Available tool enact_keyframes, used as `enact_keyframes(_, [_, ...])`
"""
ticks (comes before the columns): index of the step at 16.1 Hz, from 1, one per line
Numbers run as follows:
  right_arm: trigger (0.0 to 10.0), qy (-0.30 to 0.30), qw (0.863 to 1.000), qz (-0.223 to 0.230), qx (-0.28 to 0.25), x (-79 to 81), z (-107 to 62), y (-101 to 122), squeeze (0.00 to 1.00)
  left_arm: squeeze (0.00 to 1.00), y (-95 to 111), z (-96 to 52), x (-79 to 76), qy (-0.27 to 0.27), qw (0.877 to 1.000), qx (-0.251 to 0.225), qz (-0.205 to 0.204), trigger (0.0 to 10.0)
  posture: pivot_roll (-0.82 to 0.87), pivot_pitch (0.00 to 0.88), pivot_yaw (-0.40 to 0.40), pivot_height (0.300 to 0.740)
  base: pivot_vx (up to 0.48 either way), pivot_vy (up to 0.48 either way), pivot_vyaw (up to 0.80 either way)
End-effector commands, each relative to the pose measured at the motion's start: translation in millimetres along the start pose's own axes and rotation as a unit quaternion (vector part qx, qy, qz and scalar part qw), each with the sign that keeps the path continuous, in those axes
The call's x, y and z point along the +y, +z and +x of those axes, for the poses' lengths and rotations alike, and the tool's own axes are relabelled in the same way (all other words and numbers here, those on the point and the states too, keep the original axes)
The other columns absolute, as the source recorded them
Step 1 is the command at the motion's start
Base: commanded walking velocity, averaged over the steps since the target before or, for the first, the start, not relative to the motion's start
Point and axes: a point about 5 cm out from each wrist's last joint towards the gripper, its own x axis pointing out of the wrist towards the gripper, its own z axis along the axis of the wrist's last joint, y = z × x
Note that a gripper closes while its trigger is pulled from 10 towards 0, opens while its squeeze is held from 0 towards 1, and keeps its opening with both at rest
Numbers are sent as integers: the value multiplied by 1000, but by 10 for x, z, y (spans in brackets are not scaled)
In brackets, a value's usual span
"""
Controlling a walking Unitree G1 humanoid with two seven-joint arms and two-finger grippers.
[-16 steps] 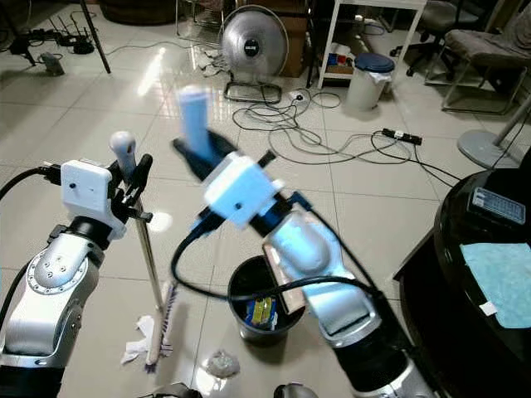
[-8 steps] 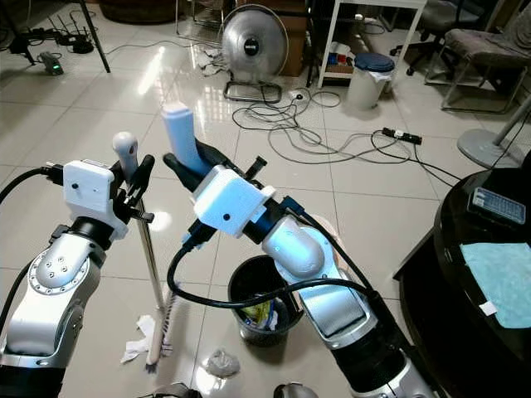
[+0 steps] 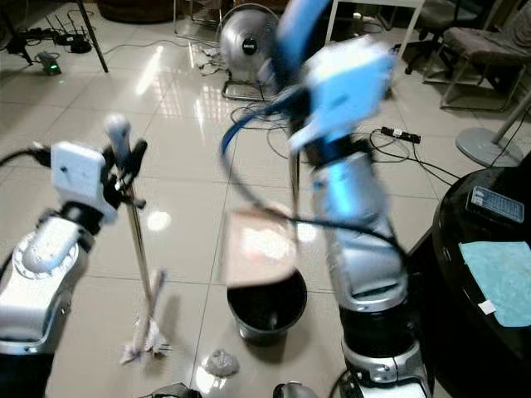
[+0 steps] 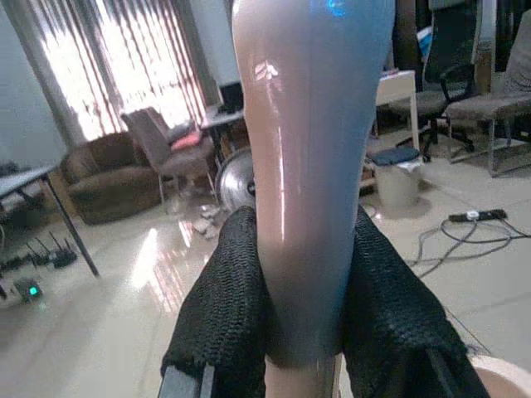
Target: Sweep floor
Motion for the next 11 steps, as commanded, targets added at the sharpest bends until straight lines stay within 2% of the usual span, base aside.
enact_keyframes(1, [10000, -23, 999, 34, -22, -52, 45, 132, 0, 0, 151, 27, 79, 4, 999, -29, 14, 10000, 21, 74, -17, 740, 0, 304, 0])
enact_keyframes(5, [10000, -44, 994, 100, 8, -11, 33, 78, 0, 0, 191, 46, 186, 16, 999, -27, 28, 10000, 28, 72, -21, 740, 0, 308, 0])
enact_keyframes(7, [10000, -84, 991, 99, 12, -51, 49, 50, 0, 0, 186, 30, 268, 25, 999, -21, 41, 10000, 32, 70, -22, 740, 0, 309, 0])
enact_keyframes(10, [10000, -99, 990, 96, 6, -85, 53, 30, 0, 0, 188, 21, 329, 29, 998, -18, 50, 10000, 36, 68, -25, 740, 0, 309, 0])
enact_keyframes(11, [10000, -114, 989, 97, 21, -94, 7, -60, 0, 0, 187, 8, 381, 34, 998, -15, 56, 10000, 44, 67, -30, 740, 0, 307, 0])
